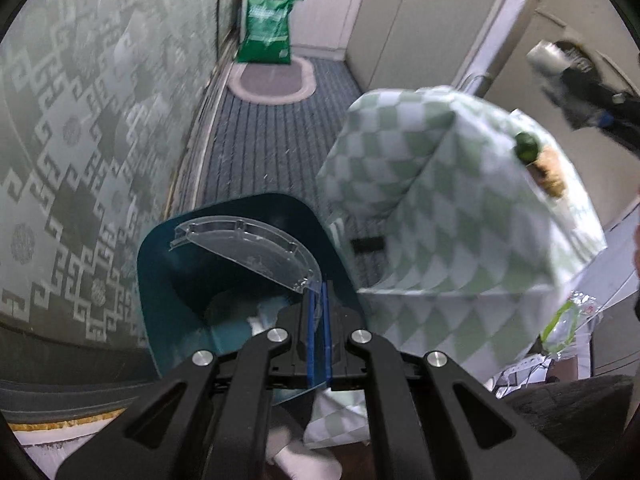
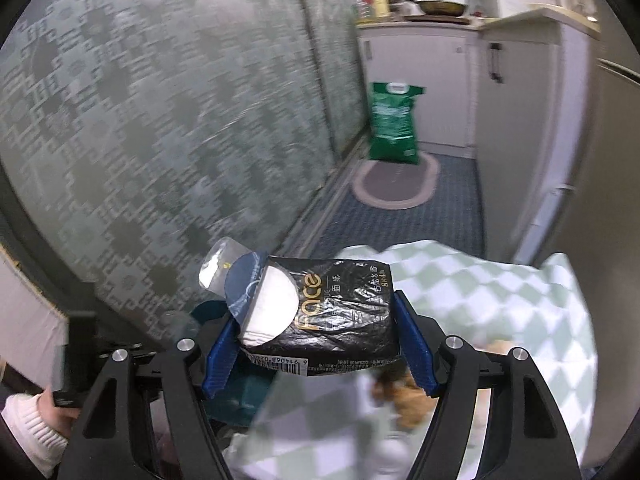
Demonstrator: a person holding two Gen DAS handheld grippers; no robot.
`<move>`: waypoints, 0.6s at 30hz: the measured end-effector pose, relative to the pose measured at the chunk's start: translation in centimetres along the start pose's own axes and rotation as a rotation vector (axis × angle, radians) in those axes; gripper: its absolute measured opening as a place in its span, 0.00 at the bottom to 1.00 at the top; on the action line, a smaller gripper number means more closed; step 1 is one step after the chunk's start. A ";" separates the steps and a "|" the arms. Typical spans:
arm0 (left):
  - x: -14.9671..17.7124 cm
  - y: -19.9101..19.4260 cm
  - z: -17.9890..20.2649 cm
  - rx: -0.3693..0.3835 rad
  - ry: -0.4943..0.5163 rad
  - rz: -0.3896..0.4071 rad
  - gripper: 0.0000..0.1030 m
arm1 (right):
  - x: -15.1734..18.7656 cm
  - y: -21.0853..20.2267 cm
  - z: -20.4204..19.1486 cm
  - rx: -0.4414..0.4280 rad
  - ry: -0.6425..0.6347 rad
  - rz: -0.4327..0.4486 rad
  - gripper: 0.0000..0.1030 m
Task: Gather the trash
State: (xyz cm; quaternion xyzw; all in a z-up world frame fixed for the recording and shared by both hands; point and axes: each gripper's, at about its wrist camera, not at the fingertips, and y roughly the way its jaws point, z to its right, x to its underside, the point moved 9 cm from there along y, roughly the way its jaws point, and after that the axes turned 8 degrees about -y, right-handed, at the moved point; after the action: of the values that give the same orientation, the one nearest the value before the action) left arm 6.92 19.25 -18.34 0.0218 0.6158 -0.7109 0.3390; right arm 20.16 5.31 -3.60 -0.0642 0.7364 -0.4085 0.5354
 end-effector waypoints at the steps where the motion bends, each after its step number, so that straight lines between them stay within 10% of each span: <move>1: 0.2 0.3 -0.3 -0.008 -0.002 -0.008 0.04 | 0.0 0.2 -0.8 -0.012 -0.010 -0.005 0.70; 18: 1.0 0.2 -4.9 -0.085 -0.022 -0.016 0.16 | 1.0 6.3 -10.4 -0.162 -0.112 -0.126 0.70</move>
State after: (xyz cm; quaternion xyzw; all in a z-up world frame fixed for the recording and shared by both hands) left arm 4.39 23.12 -20.11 -0.0052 0.6418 -0.6870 0.3405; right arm 13.16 14.47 -7.61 -0.1761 0.7303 -0.3764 0.5422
